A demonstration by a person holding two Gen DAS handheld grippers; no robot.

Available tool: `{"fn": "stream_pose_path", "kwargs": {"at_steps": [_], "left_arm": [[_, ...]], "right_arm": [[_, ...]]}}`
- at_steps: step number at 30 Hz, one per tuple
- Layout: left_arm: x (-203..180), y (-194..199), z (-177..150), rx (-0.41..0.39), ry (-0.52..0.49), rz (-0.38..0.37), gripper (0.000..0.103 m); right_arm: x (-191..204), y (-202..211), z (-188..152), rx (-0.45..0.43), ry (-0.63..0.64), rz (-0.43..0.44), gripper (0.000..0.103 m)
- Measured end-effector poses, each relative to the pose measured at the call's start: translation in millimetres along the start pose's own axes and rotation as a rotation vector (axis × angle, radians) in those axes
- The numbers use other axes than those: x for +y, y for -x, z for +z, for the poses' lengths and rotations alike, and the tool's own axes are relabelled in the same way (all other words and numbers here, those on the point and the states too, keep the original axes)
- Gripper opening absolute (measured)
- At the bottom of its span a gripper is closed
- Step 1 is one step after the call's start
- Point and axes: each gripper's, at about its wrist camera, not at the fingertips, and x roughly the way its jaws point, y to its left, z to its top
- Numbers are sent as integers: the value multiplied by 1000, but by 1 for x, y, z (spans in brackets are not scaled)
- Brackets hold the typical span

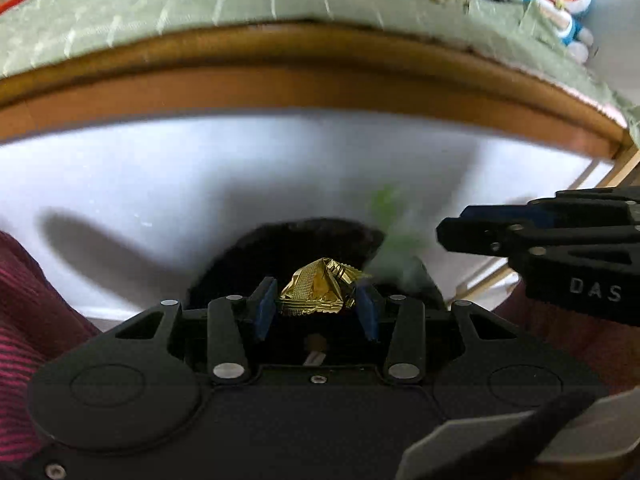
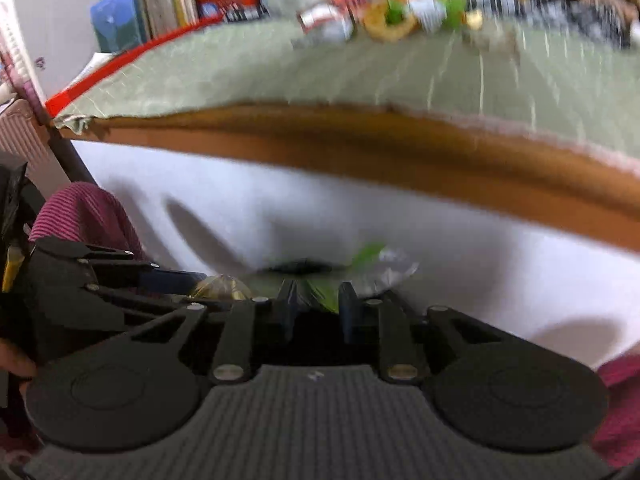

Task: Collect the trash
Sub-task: 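Carry both wrappers over the bed edge and open both tools above the bin, then grasp the red snack packet with the left tool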

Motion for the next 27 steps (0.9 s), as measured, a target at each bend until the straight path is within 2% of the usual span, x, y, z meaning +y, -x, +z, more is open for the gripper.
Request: {"fn": "stream_pose_path", "kwargs": {"at_steps": [8, 11, 15, 16, 19, 21, 22, 25, 27], "left_arm": [[-4, -12, -2, 43, -20, 8, 43], [-5, -13, 3, 46, -11, 13, 53], [-5, -10, 11, 29, -20, 16, 63], [-6, -8, 12, 19, -28, 18, 68], [-6, 3, 19, -13, -44, 19, 69], [-5, 15, 26, -44, -48, 7, 70], [-5, 25, 31, -70, -48, 1, 72], [-3, 53, 49, -174, -52, -21, 81], [0, 70, 64, -250, -49, -39, 84]], "right_arm": [[-3, -13, -6, 37, -23, -11, 28], [-6, -13, -4, 37, -38, -14, 32], [-10, -12, -1, 26, -51, -20, 33], [-9, -11, 0, 23, -52, -22, 33], [-8, -3, 6, -3, -46, -21, 35], [-7, 11, 12, -44, -35, -16, 40], [-7, 19, 16, -73, -31, -15, 49], [-8, 44, 34, -160, -15, -6, 57], [-9, 57, 48, -218, 2, -2, 62]]}}
